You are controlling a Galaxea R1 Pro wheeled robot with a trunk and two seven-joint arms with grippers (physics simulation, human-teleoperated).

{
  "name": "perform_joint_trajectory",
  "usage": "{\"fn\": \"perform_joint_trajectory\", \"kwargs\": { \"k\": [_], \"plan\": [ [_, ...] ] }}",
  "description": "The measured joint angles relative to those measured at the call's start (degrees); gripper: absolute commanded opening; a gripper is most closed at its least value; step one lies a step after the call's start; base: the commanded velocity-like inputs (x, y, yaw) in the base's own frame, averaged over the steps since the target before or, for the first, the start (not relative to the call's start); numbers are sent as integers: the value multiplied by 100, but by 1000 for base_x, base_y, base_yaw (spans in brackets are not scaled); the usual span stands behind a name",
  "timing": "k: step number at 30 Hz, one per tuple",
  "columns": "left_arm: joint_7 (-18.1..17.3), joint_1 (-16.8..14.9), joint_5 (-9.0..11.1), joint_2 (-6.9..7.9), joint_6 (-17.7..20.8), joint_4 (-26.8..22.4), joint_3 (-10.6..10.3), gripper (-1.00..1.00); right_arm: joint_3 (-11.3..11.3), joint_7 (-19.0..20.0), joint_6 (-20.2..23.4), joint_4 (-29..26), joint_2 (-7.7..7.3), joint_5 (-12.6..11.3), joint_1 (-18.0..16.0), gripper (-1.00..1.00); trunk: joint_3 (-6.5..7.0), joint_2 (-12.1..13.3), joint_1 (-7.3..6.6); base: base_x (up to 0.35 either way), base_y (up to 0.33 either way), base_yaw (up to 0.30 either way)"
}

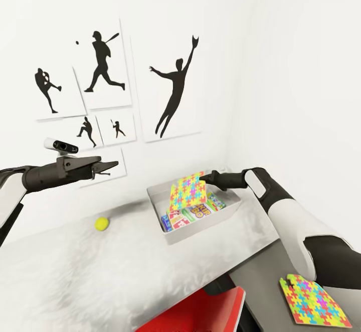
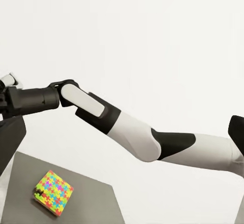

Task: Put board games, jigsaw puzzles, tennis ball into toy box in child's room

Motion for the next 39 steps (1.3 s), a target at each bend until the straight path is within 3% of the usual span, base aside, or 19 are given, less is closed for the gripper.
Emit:
{"fn": "perform_joint_trajectory", "kwargs": {
  "k": [12,26,39],
  "plan": [
    [4,0,-13,0,0,0,1,100,15,344,-286,8,-1,24,5,-100,-113,0,0,0,0,0],
    [-1,0,4,2,0,0,7,100,11,373,-309,6,-16,32,10,-100,-246,0,0,0,0,0],
    [-2,0,13,2,0,0,24,100,16,383,-433,8,-127,30,17,-100,-369,-1,0,0,0,0]
  ]
}}
